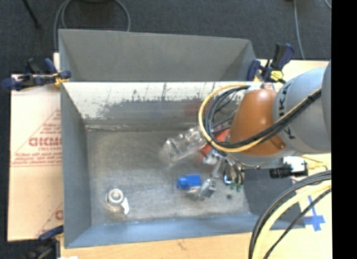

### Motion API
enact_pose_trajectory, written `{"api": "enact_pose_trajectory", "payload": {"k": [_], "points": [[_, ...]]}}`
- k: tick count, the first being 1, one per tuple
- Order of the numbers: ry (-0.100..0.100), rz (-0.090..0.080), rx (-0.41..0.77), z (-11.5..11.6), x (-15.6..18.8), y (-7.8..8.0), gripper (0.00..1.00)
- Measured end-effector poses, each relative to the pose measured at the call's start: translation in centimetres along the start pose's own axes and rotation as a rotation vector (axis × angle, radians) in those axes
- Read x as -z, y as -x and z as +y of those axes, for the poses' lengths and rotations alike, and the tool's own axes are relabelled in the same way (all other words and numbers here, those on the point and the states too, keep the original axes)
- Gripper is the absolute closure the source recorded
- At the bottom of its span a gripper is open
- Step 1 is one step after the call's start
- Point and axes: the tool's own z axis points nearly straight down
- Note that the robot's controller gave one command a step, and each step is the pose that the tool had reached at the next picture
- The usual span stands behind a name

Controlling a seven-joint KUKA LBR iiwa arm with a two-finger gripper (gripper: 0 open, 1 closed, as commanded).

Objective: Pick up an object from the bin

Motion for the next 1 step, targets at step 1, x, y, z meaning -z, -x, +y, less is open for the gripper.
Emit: {"api": "enact_pose_trajectory", "payload": {"k": [1], "points": [[-0.001, 0.001, -0.115, 1.19, -0.07, 0.6, 0.0]]}}
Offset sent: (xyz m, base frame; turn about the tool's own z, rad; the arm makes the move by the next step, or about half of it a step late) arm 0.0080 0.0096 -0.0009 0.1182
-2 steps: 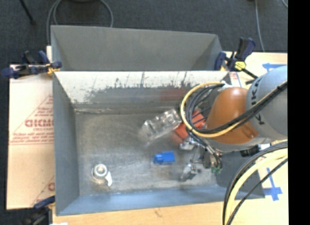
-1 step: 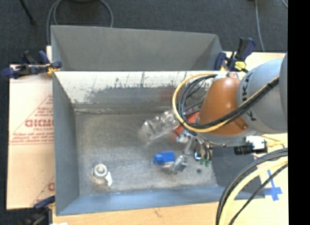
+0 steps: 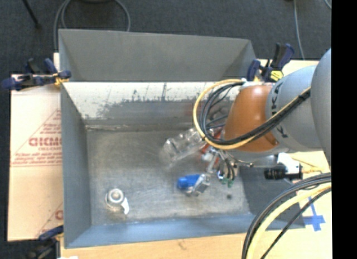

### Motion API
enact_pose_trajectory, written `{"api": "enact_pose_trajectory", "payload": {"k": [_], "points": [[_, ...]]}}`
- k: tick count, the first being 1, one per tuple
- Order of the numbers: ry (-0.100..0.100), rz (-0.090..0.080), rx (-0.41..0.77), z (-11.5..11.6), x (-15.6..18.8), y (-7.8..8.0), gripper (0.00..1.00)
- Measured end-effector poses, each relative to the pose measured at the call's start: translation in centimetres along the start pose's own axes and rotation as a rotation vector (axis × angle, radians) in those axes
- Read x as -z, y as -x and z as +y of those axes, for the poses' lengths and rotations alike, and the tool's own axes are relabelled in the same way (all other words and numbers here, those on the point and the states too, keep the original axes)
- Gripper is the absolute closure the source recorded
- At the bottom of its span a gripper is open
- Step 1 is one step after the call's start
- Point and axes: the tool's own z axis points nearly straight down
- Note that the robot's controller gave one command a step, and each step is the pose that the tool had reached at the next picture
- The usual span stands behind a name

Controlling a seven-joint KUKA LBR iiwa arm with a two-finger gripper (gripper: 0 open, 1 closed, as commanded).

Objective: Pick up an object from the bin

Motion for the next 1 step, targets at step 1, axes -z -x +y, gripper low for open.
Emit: {"api": "enact_pose_trajectory", "payload": {"k": [1], "points": [[0.0, -0.003, -0.174, 0.39, -2.33, -0.73, 0.0]]}}
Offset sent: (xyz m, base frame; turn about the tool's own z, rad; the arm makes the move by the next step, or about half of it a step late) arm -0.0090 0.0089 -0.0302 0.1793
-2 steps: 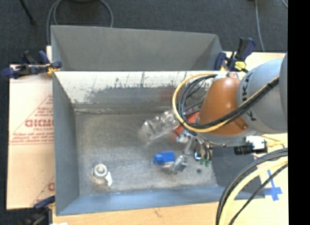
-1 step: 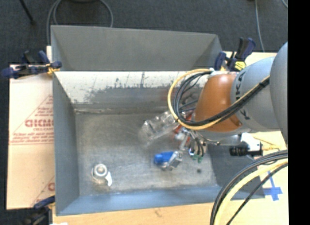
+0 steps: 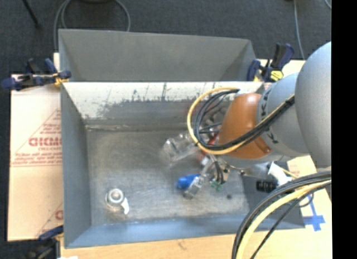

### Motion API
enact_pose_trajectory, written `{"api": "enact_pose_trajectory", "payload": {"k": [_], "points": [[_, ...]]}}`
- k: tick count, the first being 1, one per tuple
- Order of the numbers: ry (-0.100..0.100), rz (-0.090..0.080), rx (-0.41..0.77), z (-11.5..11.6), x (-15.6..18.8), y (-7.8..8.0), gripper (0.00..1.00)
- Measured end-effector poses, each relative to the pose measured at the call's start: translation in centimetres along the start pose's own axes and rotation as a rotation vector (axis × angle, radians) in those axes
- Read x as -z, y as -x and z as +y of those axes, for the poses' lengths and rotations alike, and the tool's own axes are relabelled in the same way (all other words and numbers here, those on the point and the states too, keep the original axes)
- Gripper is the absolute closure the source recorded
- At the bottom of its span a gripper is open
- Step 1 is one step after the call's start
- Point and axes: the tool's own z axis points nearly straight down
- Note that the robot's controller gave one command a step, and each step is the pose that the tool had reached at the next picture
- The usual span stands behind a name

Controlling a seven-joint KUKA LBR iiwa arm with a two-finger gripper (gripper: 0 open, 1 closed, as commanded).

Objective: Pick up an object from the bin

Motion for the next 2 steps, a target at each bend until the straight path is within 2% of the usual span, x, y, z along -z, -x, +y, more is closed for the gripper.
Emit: {"api": "enact_pose_trajectory", "payload": {"k": [1, 2], "points": [[0.0, -0.014, -0.074, 0.63, 0.1, -0.95, 0.0], [0.002, 0.005, -0.066, 1.05, 0.22, -1.47, 1.0]]}}
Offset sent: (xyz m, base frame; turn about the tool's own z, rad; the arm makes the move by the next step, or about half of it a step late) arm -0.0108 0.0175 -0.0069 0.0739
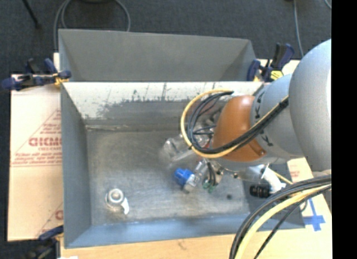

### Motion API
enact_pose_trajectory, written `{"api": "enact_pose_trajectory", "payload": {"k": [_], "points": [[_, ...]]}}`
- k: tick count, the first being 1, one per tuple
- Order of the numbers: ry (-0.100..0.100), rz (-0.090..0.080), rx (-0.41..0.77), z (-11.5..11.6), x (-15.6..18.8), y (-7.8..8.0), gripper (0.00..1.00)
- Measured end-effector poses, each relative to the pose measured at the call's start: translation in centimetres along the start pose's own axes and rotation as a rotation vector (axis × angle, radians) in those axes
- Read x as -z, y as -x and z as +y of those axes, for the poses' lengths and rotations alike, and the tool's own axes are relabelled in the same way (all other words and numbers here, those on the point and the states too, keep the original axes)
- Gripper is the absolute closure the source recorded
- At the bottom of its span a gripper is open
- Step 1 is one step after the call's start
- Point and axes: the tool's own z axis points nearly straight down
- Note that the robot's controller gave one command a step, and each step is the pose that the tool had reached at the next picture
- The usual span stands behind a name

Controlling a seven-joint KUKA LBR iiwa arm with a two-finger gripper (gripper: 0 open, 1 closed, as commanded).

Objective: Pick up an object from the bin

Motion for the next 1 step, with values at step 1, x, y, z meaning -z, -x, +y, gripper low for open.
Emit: {"api": "enact_pose_trajectory", "payload": {"k": [1], "points": [[-0.003, -0.003, 0.009, 0.01, 1.49, 0.16, 1.0]]}}
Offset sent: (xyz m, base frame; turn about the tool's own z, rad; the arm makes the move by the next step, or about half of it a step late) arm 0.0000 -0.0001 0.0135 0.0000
